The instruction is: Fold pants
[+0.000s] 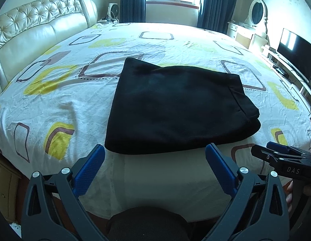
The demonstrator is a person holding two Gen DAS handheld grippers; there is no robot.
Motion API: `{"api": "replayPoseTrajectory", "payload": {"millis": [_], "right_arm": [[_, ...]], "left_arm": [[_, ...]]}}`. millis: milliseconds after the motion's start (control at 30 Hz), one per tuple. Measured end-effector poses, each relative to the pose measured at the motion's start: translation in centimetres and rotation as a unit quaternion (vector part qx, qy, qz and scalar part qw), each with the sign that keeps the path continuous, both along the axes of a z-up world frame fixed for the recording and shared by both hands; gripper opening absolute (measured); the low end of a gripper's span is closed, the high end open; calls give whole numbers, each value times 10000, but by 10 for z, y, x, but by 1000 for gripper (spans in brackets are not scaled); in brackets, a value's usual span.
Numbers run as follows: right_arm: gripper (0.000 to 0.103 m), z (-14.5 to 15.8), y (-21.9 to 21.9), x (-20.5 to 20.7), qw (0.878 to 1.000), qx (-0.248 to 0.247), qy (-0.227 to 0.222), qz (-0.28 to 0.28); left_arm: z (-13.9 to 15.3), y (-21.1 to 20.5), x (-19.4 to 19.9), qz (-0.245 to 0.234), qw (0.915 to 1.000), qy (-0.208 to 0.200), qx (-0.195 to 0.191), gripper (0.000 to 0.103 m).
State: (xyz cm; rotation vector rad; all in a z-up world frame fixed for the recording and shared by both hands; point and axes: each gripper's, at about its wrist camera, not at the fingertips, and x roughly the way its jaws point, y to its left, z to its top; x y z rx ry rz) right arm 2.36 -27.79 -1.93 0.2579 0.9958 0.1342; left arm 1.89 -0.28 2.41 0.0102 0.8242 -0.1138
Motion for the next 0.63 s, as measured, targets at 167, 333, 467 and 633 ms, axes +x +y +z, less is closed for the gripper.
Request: {"api": "replayPoseTrajectory", "payload": {"millis": [167, 333, 467, 633], "right_arm": [[84, -1, 0, 0, 10000, 30, 19, -6], [84, -3, -1, 1, 10000, 55, 49, 4], [84, -3, -5, 4, 9998, 151, 126, -5], [84, 15, -25, 30, 9988, 459, -68, -145]], "left_arm": [[5, -2, -1, -64, 10000, -66, -17, 100], [17, -5, 7, -202, 9998, 10, -93, 100], [32, 0, 23, -206, 9987, -467, 6, 100], [29, 37, 91, -174, 9980, -514, 326, 100]]}}
